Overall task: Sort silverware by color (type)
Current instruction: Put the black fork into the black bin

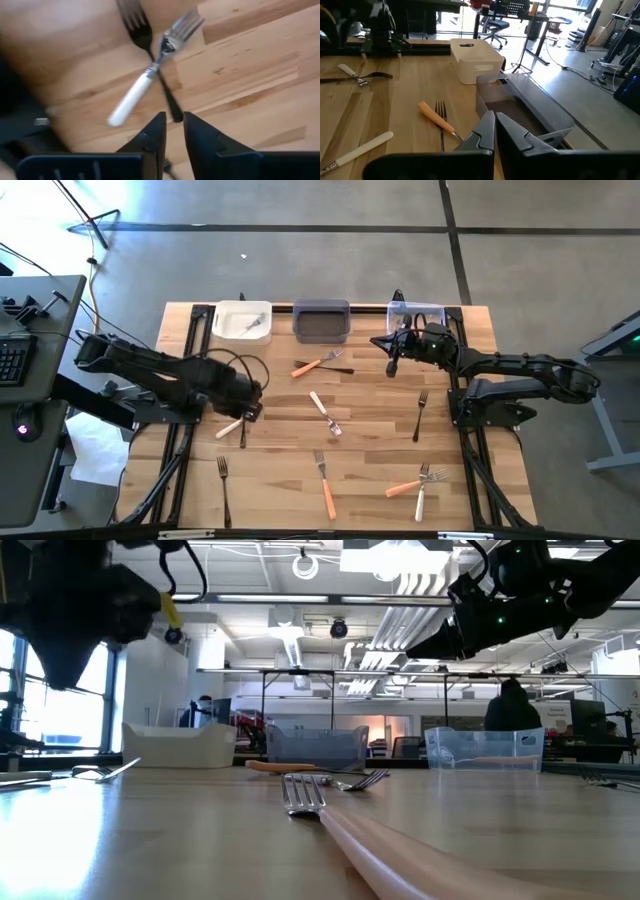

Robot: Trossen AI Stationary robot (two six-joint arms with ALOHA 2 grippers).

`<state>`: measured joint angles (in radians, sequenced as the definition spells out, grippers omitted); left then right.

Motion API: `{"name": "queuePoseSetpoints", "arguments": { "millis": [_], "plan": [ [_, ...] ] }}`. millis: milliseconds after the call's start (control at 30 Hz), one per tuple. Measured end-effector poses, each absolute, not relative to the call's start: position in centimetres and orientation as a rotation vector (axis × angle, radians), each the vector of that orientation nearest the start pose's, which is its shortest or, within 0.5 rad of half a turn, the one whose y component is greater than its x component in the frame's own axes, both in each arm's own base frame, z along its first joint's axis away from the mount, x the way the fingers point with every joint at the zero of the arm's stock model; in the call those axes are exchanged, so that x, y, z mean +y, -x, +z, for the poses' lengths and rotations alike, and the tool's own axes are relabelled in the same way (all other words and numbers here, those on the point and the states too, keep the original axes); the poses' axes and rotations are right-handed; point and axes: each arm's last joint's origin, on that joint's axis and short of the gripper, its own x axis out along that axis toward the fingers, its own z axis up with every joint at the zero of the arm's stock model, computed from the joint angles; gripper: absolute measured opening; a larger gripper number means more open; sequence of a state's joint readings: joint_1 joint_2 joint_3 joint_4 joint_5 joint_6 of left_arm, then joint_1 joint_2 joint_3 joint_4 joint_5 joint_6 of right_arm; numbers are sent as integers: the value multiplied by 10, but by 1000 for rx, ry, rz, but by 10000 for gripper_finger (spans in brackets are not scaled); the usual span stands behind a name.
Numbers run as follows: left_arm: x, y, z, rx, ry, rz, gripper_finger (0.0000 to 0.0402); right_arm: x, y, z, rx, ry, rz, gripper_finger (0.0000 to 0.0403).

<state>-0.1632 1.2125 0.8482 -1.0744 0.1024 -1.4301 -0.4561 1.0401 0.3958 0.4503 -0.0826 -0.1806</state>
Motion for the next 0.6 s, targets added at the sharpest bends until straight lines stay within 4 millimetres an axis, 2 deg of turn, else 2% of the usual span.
{"name": "queuePoseSetpoints", "arguments": {
  "millis": [100,200,433,600],
  "plan": [
    [-34,-186,204,1260,1185,897,32,-92,-192,213,223,118,-354,0],
    [-31,-182,189,1224,1197,955,39,-92,-192,213,226,117,-354,0],
    [-19,-177,177,1166,1173,1061,122,-92,-192,213,226,117,-354,0],
    [-14,-175,163,1127,1192,1060,175,-92,-192,213,225,117,-354,0]
  ]
}}
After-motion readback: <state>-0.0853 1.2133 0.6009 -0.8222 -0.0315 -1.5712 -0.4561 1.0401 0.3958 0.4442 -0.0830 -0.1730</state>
